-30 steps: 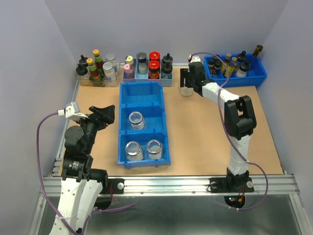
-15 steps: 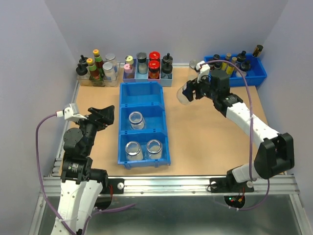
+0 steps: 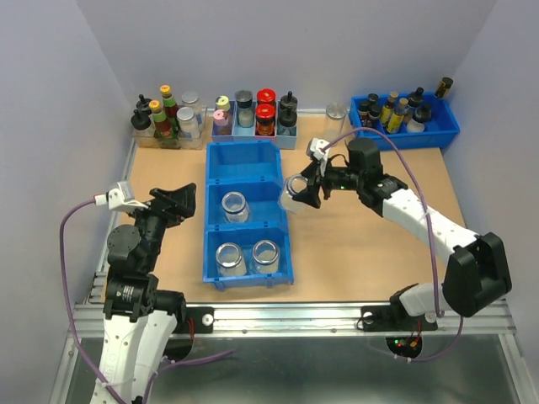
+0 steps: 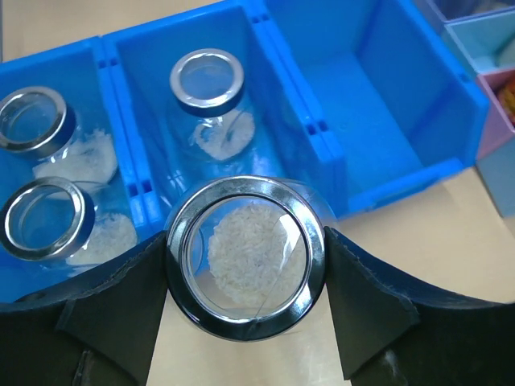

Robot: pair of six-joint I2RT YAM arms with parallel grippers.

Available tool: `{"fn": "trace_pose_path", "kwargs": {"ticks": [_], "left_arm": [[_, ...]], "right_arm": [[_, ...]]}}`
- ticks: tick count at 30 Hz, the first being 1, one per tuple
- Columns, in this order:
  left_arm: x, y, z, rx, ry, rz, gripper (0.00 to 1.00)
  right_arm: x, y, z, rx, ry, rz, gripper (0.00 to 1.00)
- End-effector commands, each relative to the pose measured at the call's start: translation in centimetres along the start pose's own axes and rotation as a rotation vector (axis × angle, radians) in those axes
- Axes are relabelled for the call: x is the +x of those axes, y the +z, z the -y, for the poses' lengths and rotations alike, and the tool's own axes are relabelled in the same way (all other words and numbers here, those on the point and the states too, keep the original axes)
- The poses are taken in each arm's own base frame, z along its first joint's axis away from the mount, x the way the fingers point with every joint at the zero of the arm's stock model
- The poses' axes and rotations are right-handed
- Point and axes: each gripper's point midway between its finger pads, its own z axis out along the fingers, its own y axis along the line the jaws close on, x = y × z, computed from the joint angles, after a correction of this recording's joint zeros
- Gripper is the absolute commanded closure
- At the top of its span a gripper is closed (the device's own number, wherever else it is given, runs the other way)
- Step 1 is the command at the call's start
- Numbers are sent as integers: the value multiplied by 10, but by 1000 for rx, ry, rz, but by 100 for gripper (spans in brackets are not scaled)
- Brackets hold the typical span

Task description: Organize the condiment bottles

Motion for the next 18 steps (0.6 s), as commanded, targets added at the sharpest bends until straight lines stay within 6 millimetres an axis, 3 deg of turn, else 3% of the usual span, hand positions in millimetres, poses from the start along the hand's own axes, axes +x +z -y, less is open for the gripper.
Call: {"fn": "trace_pose_path", "kwargs": {"ticks": [1,8,18], "left_arm": [[-17,-6,15,49,6,50,3],[-19,-9,13,37,18,58,3],[-18,-6,13,38,13,53,3]], "right_arm": [[-41,19,-11,-89,-173,101,100],[-24,55,-6,-102,-200,35,100],[-23,83,-14,-201,-215,32,100]]}}
